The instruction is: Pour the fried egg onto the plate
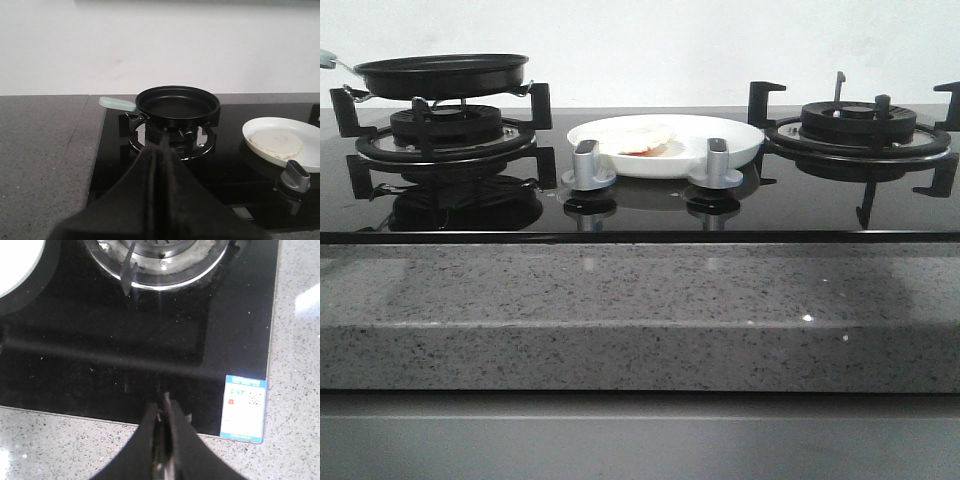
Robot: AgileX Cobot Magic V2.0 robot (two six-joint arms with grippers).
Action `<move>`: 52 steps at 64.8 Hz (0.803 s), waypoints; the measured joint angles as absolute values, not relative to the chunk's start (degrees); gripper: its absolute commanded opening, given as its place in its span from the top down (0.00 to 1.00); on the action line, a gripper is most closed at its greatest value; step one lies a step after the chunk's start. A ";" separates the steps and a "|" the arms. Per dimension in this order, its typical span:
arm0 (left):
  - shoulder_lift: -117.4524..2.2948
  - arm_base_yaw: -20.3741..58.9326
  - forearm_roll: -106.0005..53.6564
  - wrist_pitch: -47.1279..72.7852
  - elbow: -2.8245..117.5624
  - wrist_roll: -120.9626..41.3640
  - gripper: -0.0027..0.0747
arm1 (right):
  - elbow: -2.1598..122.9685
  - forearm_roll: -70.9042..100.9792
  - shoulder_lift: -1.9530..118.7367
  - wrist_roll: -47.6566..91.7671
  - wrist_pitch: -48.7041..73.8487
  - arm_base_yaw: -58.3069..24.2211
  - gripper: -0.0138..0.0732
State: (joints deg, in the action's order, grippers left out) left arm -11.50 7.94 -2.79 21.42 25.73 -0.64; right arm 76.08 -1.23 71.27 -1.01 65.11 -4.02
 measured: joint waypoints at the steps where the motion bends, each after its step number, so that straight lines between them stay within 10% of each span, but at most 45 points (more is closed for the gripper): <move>1: -11.50 7.94 -2.79 21.42 25.73 -0.64 0.99 | 74.50 -1.23 70.01 -1.01 63.79 -4.02 0.91; 52: -11.50 7.94 -2.79 21.34 25.73 -0.64 0.99 | 26.91 -1.26 21.16 -1.15 27.58 -4.02 0.91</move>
State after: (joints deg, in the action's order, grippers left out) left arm -11.50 7.94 -2.79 21.34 25.73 -0.64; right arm 26.91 -1.26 21.16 -1.15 27.58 -4.02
